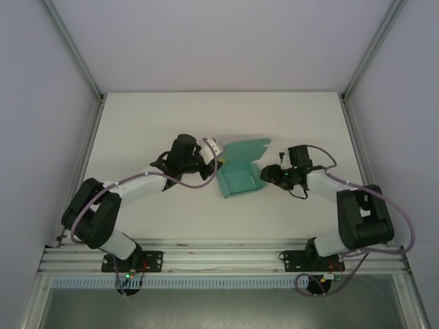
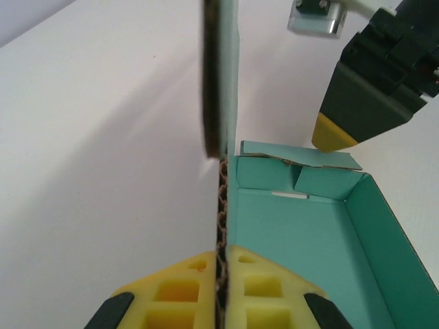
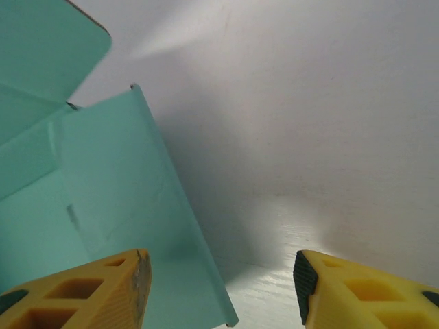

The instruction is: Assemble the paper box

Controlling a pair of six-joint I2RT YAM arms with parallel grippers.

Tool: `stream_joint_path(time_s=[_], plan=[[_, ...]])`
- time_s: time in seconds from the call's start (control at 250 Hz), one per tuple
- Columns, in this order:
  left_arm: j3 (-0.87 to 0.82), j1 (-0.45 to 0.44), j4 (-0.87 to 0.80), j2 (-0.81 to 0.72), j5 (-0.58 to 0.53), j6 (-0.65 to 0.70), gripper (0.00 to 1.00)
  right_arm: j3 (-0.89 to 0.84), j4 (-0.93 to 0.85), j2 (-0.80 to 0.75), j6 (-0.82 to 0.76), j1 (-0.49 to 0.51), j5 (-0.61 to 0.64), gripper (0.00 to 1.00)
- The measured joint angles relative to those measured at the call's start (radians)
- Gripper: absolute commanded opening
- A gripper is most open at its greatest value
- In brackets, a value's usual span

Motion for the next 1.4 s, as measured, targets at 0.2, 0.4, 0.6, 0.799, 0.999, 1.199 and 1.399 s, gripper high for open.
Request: stream_joint_path(time_s=[0.2, 0.4, 0.6, 0.799, 0.999, 1.199, 1.399], plan=[[0.0, -0.006, -0.011, 0.0, -0.019, 0.008, 0.0, 0.015, 0.073, 0.08, 0.002, 0.0, -0.12, 0.54], [0.004, -0.006, -0.011, 0.0, -0.025, 0.007, 0.0, 0.022, 0.103, 0.092, -0.008, 0.002, -0.182, 0.43], [0.009, -0.006, -0.011, 0.0, -0.026, 0.007, 0.0, 0.08, 0.047, 0.107, -0.064, 0.037, -0.152, 0.29], [0.013, -0.013, -0.011, 0.0, -0.034, 0.007, 0.0, 0.106, -0.005, 0.135, -0.099, 0.091, -0.079, 0.29], [0.013, -0.019, -0.011, 0.0, -0.053, 0.007, 0.0, 0.19, -0.107, 0.169, -0.13, 0.163, 0.103, 0.14], [0.013, -0.019, -0.008, -0.001, -0.105, -0.006, 0.0, 0.275, -0.191, 0.205, -0.14, 0.276, 0.31, 0.13], [0.01, -0.019, -0.008, -0.016, -0.172, -0.04, 0.0, 0.384, -0.262, 0.28, -0.129, 0.4, 0.551, 0.1]])
